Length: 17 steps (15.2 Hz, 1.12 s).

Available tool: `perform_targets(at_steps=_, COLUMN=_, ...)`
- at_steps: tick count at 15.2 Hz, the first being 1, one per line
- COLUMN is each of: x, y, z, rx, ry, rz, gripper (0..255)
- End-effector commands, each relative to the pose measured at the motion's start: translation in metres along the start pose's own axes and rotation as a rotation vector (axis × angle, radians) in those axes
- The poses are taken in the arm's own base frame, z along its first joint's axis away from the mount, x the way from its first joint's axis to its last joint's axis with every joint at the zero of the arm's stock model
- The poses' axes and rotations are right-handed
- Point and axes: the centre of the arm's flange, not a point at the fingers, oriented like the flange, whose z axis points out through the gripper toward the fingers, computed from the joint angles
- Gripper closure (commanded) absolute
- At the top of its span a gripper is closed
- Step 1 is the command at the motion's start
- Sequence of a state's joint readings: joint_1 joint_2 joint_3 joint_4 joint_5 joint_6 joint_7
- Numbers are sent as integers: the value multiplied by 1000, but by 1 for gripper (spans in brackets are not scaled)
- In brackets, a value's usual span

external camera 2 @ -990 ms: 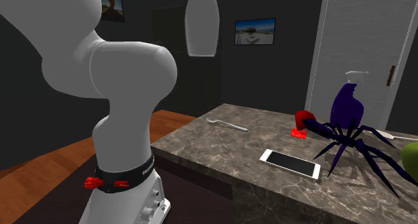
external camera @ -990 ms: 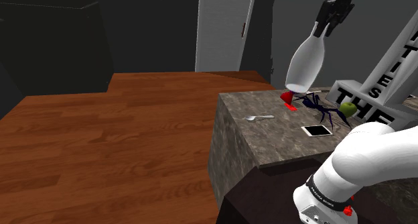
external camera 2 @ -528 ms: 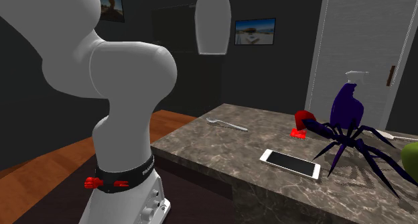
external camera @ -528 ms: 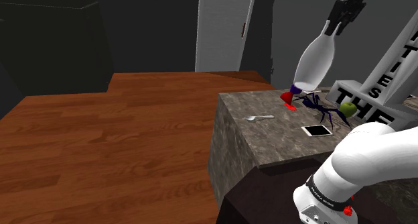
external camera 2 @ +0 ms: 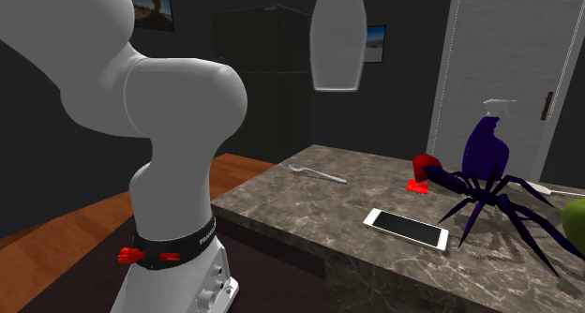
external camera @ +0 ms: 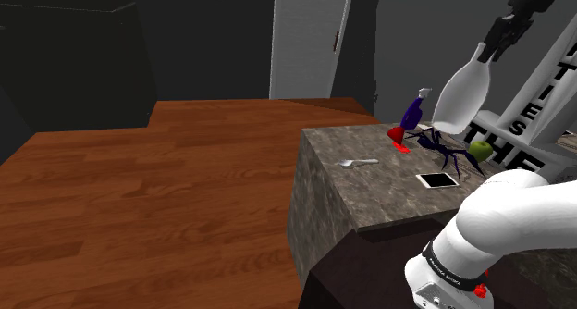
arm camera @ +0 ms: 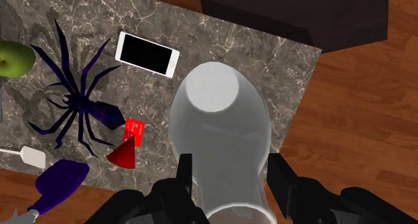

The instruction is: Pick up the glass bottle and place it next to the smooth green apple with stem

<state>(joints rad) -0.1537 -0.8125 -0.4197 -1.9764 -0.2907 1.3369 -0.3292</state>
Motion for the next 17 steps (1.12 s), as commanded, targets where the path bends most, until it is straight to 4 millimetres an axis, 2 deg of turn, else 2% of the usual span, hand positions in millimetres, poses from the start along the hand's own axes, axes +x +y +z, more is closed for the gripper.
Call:
perform_targets(at_steps=1, x=-11, y=25, z=5, rx=-1, ry=0, rz=-1, gripper=255)
perform_targets(at_steps=17, x=-98, y=212, z=49, rx=-1, ry=0, rz=-1, gripper=255)
